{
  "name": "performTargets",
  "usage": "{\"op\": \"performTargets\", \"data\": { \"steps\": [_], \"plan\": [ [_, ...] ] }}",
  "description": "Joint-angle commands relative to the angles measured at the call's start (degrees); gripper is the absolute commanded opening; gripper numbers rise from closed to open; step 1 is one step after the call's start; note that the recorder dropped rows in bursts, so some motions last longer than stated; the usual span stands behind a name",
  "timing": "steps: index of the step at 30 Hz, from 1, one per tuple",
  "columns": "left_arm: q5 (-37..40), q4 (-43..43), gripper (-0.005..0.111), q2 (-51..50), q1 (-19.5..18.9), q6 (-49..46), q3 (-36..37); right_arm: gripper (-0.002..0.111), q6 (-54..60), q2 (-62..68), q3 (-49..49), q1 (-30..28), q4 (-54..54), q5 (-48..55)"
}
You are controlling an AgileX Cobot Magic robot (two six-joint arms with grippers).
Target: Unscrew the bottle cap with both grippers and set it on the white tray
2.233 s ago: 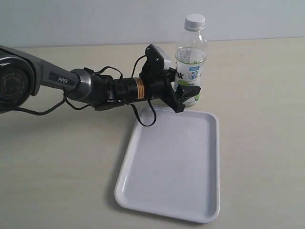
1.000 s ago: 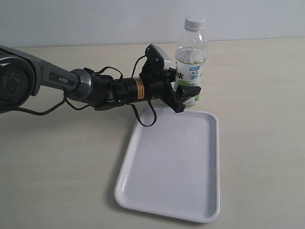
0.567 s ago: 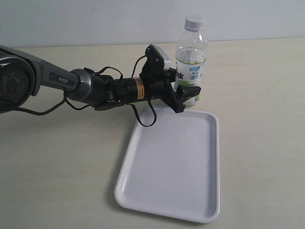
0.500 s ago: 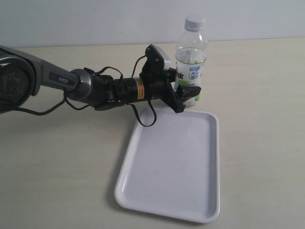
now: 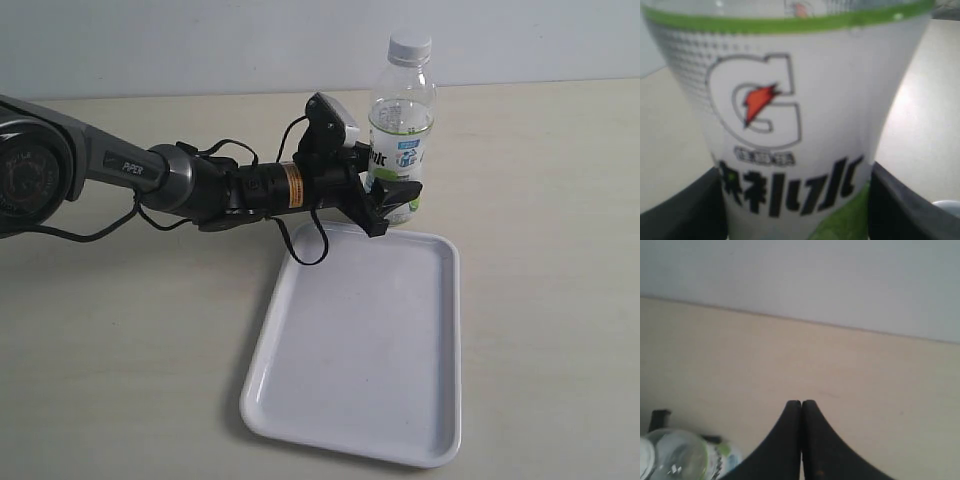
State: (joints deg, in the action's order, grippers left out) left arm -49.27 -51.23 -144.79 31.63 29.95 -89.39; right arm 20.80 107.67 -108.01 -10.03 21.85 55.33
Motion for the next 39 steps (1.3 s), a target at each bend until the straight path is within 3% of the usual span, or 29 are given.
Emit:
{"op": "performTargets", "data": {
  "steps": [1, 7, 12, 17, 22, 25, 30, 34, 36, 39],
  "plan": [
    [-0.56, 0.3, 0.0, 0.17, 0.32, -0.04, -0.24, 0.0, -2.6, 6.17, -11.76, 0.74, 1.13, 14.63],
    [-0.56, 0.3, 0.0, 0.17, 0.32, -0.04, -0.24, 0.0, -3.99, 8.52, -17.12, 6.67, -4.54, 14.63],
    [-0.56, 0.19, 0.0, 0.17, 0.32, -0.04, -0.24, 0.0, -7.05, 9.13, -16.27, 11.61, -22.98, 14.63],
    [-0.56, 0.02, 0.0, 0.17, 0.32, -0.04, -0.24, 0.0, -12.37, 9.13, -11.78, 10.24, -33.17, 14.63],
    [-0.56, 0.02, 0.0, 0.17, 0.32, -0.04, -0.24, 0.0, -24.95, 9.13, -5.58, 7.21, -57.22, 14.63],
    [-0.56, 0.02, 0.0, 0.17, 0.32, -0.04, -0.24, 0.0, -33.54, 7.9, -1.67, 5.15, -65.6, 12.9],
    [-0.56, 0.02, 0.0, 0.17, 0.32, -0.04, -0.24, 0.0, -55.84, 0.95, 12.56, 0.94, -66.99, -15.25],
    [-0.56, 0.02, 0.0, 0.17, 0.32, -0.04, -0.24, 0.0, -86.63, -5.11, 27.73, -2.69, -87.14, -50.13],
    [-0.56, 0.02, 0.0, 0.17, 0.32, -0.04, -0.24, 0.0, -99.43, -5.5, 30.13, -5.35, -96.61, -68.02],
    [-0.56, -0.14, 0.0, 0.17, 0.32, -0.04, -0.24, 0.0, -107.24, -4.4, 29.79, -7.3, -102.9, -86.23]
  ]
}}
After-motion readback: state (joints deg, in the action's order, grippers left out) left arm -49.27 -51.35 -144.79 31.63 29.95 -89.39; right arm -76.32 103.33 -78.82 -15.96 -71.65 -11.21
